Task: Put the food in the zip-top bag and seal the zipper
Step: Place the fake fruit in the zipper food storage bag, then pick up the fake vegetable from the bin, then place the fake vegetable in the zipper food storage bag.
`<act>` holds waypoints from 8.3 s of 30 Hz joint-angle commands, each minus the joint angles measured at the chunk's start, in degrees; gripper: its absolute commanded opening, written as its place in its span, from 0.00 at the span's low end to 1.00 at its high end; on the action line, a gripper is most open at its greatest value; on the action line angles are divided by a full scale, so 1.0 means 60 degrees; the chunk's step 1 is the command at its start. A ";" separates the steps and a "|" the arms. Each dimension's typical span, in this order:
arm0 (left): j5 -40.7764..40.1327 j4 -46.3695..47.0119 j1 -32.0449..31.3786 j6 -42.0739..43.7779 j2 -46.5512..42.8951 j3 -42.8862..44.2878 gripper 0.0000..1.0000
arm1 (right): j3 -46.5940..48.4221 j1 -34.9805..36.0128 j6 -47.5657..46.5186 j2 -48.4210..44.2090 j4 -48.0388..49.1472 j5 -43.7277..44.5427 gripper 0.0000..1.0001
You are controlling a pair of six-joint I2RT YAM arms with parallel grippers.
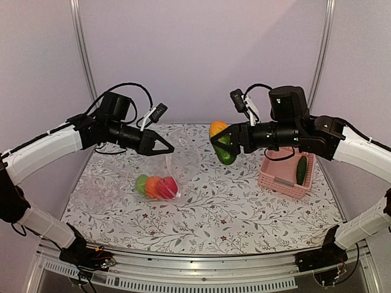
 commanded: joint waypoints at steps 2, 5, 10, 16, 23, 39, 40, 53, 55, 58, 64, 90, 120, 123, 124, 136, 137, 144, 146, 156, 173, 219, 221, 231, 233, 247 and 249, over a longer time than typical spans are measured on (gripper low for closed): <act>0.0191 0.0153 -0.0285 0.0113 0.0108 -0.0079 0.00 | 0.0660 0.0586 0.0123 0.0992 0.0278 0.0165 0.64; 0.0195 0.0153 -0.0362 0.0108 0.0155 -0.0083 0.00 | 0.1050 0.0846 0.0185 0.1626 0.0307 0.0118 0.64; 0.0327 0.0185 -0.0414 0.0083 0.0226 -0.0068 0.00 | 0.1480 0.0933 0.0474 0.2511 0.0279 0.0076 0.64; 0.0537 0.0212 -0.0438 0.0075 0.0216 -0.0068 0.00 | 0.2050 0.0936 0.0675 0.3294 -0.0318 0.0631 0.64; 0.0821 0.0231 -0.0528 0.0102 0.0280 -0.0052 0.00 | 0.3041 0.0928 0.0761 0.4074 -0.1250 0.2073 0.65; 0.0858 0.0212 -0.0628 0.0123 0.0393 -0.0053 0.00 | 0.3731 0.0943 0.0977 0.5191 -0.1470 0.3293 0.78; 0.0851 0.0212 -0.0624 0.0124 0.0391 -0.0053 0.00 | 0.3736 0.0940 0.0945 0.5191 -0.1465 0.3305 0.79; -0.0370 -0.0073 -0.0575 0.0198 0.0440 0.0021 0.00 | 0.3641 0.0940 0.0776 0.4859 -0.1452 0.3229 0.79; -0.0831 -0.0322 -0.0470 0.0198 0.0475 0.0108 0.00 | 0.3470 0.0934 0.0718 0.4592 -0.1322 0.3085 0.80; -0.1042 -0.0331 -0.0233 0.0033 0.0445 0.0151 0.00 | 0.3102 0.0942 0.0579 0.4009 -0.1090 0.2858 0.80; -0.1167 -0.0161 0.0211 -0.0057 0.0292 0.0039 0.00 | 0.2128 0.0924 0.0289 0.2777 -0.0767 0.2959 0.83; -0.1921 -0.0068 0.0290 -0.0007 -0.0465 -0.0127 0.00 | 0.1097 -0.1907 0.0903 0.0251 -0.3145 0.4971 0.99; -0.1740 0.0223 0.0199 -0.0249 -0.0697 -0.0280 0.00 | -0.0376 -0.6456 0.0405 0.2826 -0.3706 0.4248 0.92; -0.1651 0.0243 0.0199 -0.0292 -0.0613 -0.0286 0.00 | -0.0292 -0.6839 0.0268 0.3387 -0.3530 0.4130 0.88; -0.1651 0.0241 0.0199 -0.0290 -0.0586 -0.0288 0.00 | -0.0247 -0.6976 0.0221 0.3690 -0.3496 0.4098 0.86; -0.1631 0.0241 0.0199 -0.0295 -0.0426 -0.0271 0.00 | 0.0368 -0.7457 0.0160 0.5161 -0.3288 0.4759 0.77; -0.1600 0.0248 0.0199 -0.0312 -0.0398 -0.0273 0.00 | 0.0406 -0.7465 0.0118 0.5255 -0.3283 0.4868 0.77; -0.1633 0.0241 0.0184 -0.0317 -0.0418 -0.0287 0.00 | 0.0638 -0.7709 -0.0063 0.5839 -0.3292 0.5002 0.73; -0.1650 0.0239 0.0184 -0.0321 -0.0426 -0.0288 0.00 | 0.0646 -0.7787 -0.0088 0.5928 -0.3285 0.5055 0.72; -0.1614 0.0278 0.0173 -0.0343 -0.0408 -0.0288 0.00 | 0.0790 -0.7912 -0.0207 0.6308 -0.3206 0.4704 0.66; -0.1592 0.0276 0.0126 -0.0347 -0.0299 -0.0302 0.00 | 0.0851 -0.7905 -0.0411 0.6542 -0.3086 0.4129 0.53; -0.1285 0.0097 -0.0871 0.0145 -0.0140 -0.0211 0.00 | 0.0972 -0.4223 -0.0280 -0.0152 -0.4265 -0.0726 0.45; -0.1293 0.0085 -0.0951 0.0165 -0.0068 -0.0211 0.00 | 0.1163 -0.3445 -0.0054 -0.0086 -0.4155 -0.0857 0.45; -0.1354 -0.0063 -0.1112 0.0279 0.0040 -0.0149 0.00 | 0.2086 -0.1124 0.0531 0.1314 -0.4228 -0.1491 0.46; -0.1358 -0.0067 -0.1105 0.0278 0.0039 -0.0141 0.00 | 0.2177 -0.0811 0.0617 0.1543 -0.4193 -0.1552 0.46; -0.1114 -0.0089 -0.1195 0.0294 0.0144 -0.0108 0.00 | 0.2961 0.0491 0.1515 0.3468 -0.3914 -0.2149 0.46; -0.0988 -0.0046 -0.1302 0.0314 0.0147 -0.0126 0.00 | 0.3069 0.0490 0.1617 0.3704 -0.3925 -0.2090 0.46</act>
